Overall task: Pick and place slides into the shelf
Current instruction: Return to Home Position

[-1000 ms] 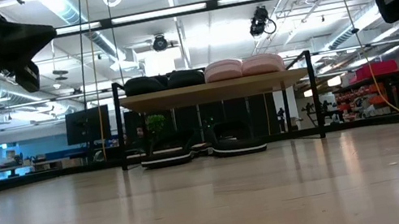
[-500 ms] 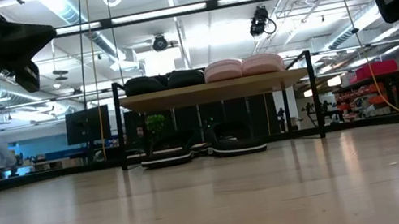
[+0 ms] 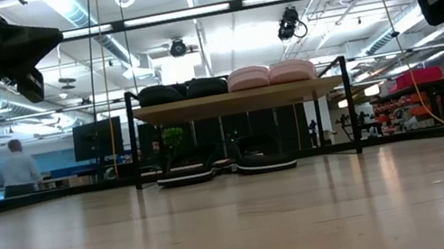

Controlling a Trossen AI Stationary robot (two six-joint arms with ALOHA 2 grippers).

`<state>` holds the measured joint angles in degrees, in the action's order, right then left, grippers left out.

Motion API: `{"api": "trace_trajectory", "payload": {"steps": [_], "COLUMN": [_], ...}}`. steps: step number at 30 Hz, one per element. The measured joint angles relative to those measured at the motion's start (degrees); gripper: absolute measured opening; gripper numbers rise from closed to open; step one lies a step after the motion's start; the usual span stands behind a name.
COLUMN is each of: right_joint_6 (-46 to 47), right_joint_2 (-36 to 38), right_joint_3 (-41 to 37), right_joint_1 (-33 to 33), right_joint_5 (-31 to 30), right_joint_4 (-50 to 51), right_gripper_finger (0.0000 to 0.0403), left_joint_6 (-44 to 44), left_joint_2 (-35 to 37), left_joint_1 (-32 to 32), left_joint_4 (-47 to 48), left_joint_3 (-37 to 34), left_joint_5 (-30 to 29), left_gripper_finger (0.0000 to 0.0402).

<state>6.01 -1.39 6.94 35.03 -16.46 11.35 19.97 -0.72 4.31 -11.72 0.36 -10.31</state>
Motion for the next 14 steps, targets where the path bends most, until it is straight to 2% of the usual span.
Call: {"api": "trace_trajectory", "payload": {"steps": [14], "right_joint_6": [0.00], "right_joint_2": [0.00], "right_joint_3": [0.00], "right_joint_1": [0.00], "right_joint_5": [0.01], "right_joint_4": [0.00], "right_gripper_finger": [0.0013], "left_joint_6": [0.00], "left_joint_2": [0.01], "left_joint_1": [0.00], "left_joint_4": [0.01], "left_joint_3": [0.00], "left_joint_5": [0.00], "left_gripper_finger": [0.0026]}}
